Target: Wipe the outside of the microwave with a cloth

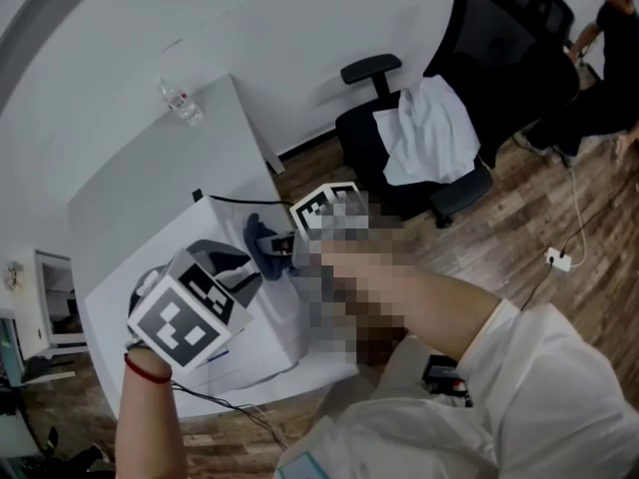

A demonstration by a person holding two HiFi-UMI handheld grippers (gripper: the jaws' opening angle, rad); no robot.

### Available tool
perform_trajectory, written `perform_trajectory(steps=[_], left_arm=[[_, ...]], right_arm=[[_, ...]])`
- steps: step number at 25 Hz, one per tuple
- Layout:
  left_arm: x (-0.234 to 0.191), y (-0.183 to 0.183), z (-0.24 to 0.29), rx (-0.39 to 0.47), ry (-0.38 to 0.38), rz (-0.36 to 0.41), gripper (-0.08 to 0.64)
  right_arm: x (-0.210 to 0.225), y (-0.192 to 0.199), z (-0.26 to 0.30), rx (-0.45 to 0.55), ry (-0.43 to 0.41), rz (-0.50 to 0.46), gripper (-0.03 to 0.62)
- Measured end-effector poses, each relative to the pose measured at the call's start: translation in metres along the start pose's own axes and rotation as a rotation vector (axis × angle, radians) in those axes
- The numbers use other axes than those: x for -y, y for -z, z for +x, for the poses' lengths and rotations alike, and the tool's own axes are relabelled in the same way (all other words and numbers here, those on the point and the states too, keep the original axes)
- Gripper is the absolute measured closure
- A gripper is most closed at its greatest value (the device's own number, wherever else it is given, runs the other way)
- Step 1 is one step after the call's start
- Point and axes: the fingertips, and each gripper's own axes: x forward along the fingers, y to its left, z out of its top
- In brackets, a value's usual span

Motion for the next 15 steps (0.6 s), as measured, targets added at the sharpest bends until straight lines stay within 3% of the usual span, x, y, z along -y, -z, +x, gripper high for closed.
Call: perform_trajectory(steps=[15], left_arm=[[0.011, 0.001, 0.002, 0.003, 0.015, 0.008, 0.466]], right_arm=[[-0.002, 0.061, -0.023, -0.058, -0.037, 0.04, 0.499]])
